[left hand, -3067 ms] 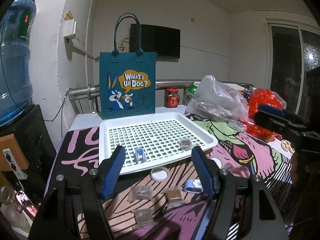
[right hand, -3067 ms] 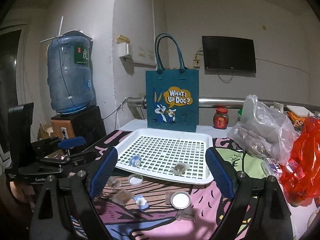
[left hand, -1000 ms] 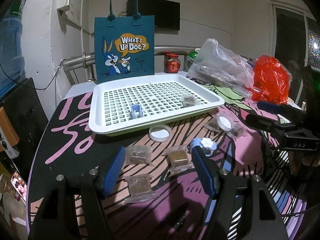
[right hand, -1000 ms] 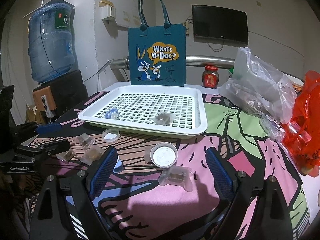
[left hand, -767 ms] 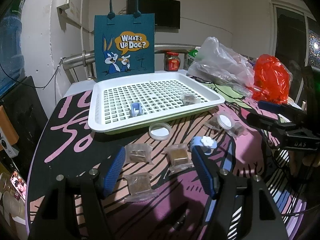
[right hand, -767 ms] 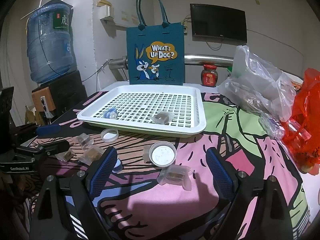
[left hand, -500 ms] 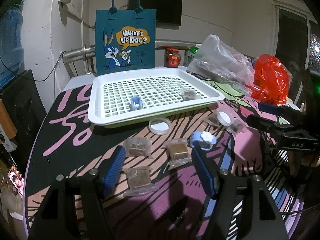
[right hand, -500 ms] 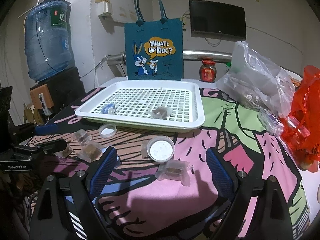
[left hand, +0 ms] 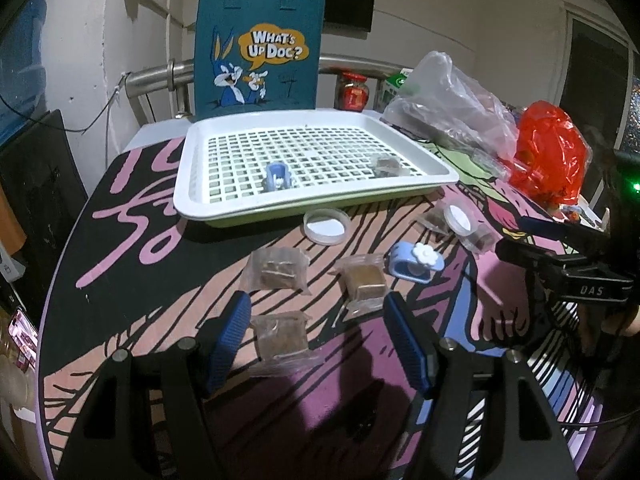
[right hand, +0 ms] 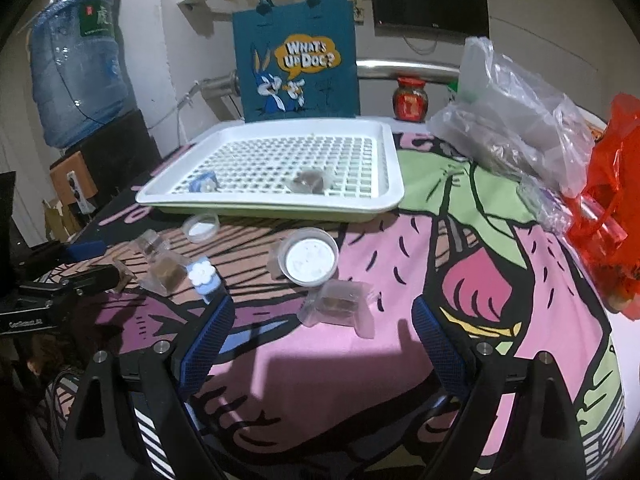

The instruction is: Organize objects

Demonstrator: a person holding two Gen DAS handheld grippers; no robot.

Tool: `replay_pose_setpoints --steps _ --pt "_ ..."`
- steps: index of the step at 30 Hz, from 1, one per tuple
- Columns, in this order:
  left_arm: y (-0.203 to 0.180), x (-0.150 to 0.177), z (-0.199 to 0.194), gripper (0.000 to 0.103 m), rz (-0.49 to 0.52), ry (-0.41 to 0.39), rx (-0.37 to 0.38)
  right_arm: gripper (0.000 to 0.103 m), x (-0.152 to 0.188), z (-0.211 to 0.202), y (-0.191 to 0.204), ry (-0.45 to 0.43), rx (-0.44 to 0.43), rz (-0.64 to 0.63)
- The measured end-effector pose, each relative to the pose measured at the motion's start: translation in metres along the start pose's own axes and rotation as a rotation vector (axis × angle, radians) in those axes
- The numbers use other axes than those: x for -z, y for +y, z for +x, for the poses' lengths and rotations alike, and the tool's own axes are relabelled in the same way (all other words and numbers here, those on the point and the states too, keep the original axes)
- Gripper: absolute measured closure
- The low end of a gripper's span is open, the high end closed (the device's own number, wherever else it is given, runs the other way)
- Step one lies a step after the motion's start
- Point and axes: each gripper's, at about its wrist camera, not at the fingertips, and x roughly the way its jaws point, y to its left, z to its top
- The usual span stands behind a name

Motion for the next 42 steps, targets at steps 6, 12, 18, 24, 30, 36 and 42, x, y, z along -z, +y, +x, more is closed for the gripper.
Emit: replay_pose_setpoints --steps 6,12,18,24,30,36,42 --pt "0.005 0.000 0.004 0.036 -0.021 0.022 0.003 0.026 -0.001 0.009 0.002 0.047 0.005 -0.009" --pt "0.006 0.002 0.010 0.047 -0.022 0.061 -0.017 0.030 -0.005 0.017 0.002 0.070 0.009 0.003" --pt "0.008 0.002 0.014 0.072 -0.036 0.082 -0.044 0.055 -0.005 0.032 -0.005 0.135 -0.025 0.045" --pt "0.008 0.003 0.015 0.074 -0.030 0.091 -0.003 0.072 -0.004 0.031 -0.008 0.134 -0.044 0.069" --pt "0.000 0.002 0.000 0.074 0.006 0.012 0.039 0.103 -0.005 0.015 0.005 0.055 -0.069 0.002" --pt "0.000 0.001 -0.002 0.074 0.013 0.003 0.038 0.095 -0.004 0.012 0.015 0.049 -0.048 -0.042" --pt "0.001 0.002 -0.001 0.074 0.007 0.007 0.047 0.035 -0.010 0.018 0.014 0.060 -0.025 -0.052"
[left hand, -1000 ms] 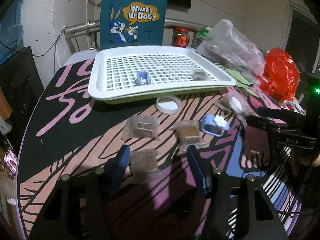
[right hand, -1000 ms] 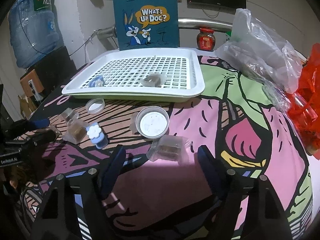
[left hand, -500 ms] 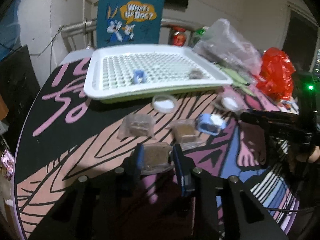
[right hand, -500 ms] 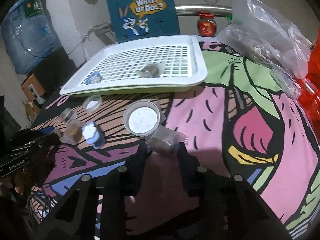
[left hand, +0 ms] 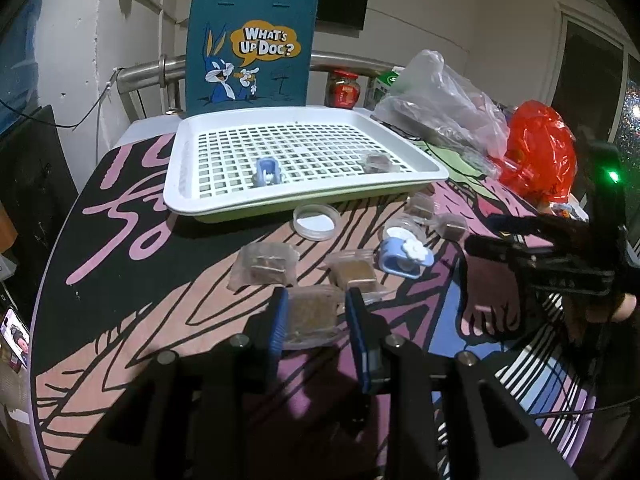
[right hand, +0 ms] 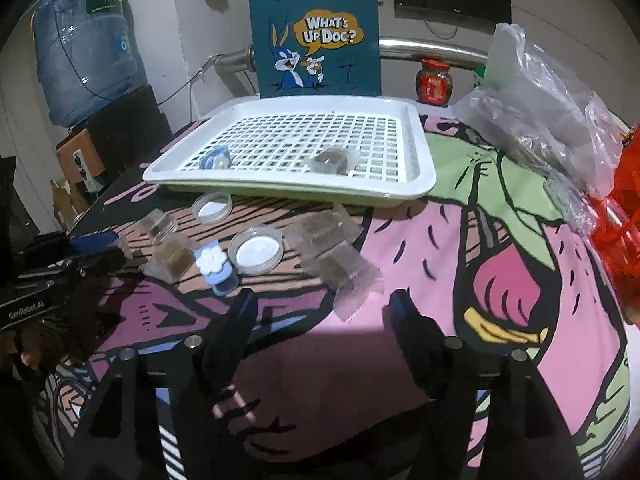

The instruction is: Organize objects

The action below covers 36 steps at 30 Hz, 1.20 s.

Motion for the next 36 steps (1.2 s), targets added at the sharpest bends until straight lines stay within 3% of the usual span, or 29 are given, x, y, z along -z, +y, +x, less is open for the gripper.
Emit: replay_pose_setpoints --steps 11,12,13,15,17,24,36 --pt "0.001 0.000 0.000 0.074 -0.007 0.003 0.008 0.035 -0.017 0.043 -0.010 0.104 -0.033 -0.022" --pt "0.001 0.000 0.000 0.074 -0.008 0.002 0.008 0.043 -0.017 0.043 -0.011 0.105 -0.048 -0.024" --pt "0.001 0.000 0.000 0.074 -0.008 0.001 0.009 0.059 -0.016 0.041 -0.009 0.104 -0.046 -0.045" --pt "0.000 0.001 0.000 0.074 -0.008 0.002 0.010 0.069 -0.012 0.038 -0.004 0.104 -0.035 -0.073" --pt "0.001 0.001 0.000 0.074 -0.008 0.002 0.010 0.071 -0.009 0.034 -0.001 0.098 -0.045 -0.077" --pt "-0.001 -0.002 -0.001 0.074 0.001 -0.012 0.013 0.072 0.000 0.000 0.012 -0.018 -0.095 -0.051" --pt "-0.017 -0.035 -0.012 0.074 0.062 -0.154 0.013 0.072 -0.009 -0.038 0.039 -0.245 -0.153 -0.080"
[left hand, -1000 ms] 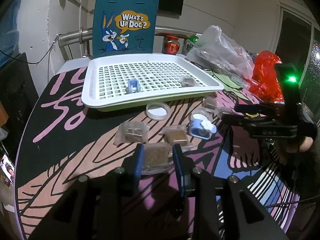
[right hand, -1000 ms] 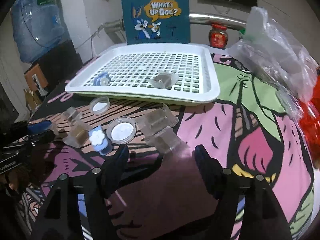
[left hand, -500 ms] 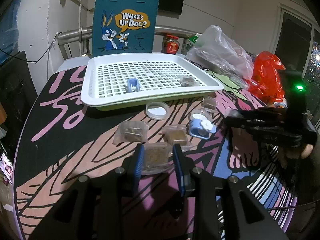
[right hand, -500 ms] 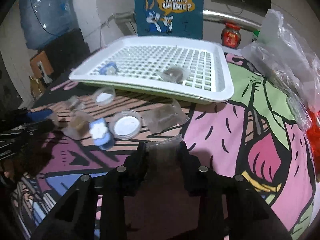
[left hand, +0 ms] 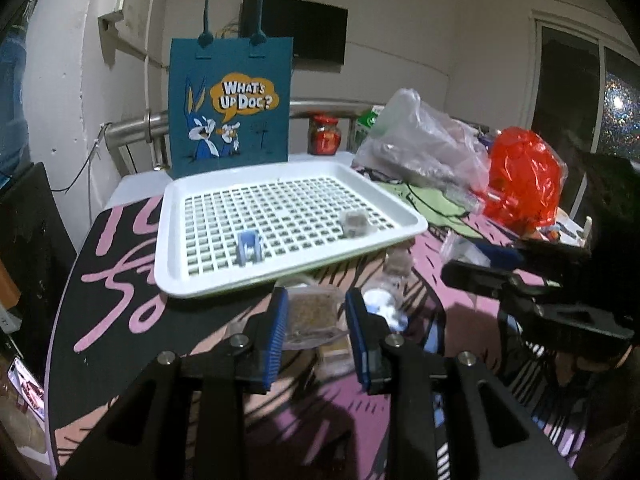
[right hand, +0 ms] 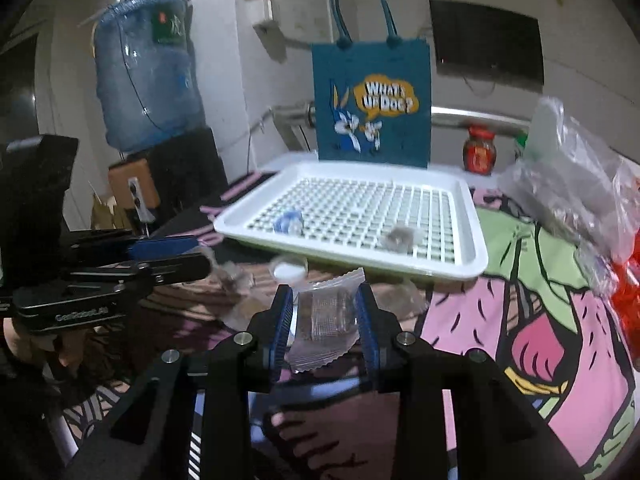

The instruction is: Organize objects

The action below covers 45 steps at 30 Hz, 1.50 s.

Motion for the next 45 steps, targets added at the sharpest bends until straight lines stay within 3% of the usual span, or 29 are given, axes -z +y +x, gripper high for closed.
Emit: replay_pose_setpoints --steps 14,45 --pt "-0.007 0.011 -0.001 0.074 0.036 -0.091 -0.020 0.072 0.008 0.000 -0.006 -0.044 0.005 -0.001" --pt "-0.010 0.012 -0.002 0.074 0.042 -0.094 -0.026 0.072 0.008 -0.005 -0.005 -0.062 -0.009 -0.012"
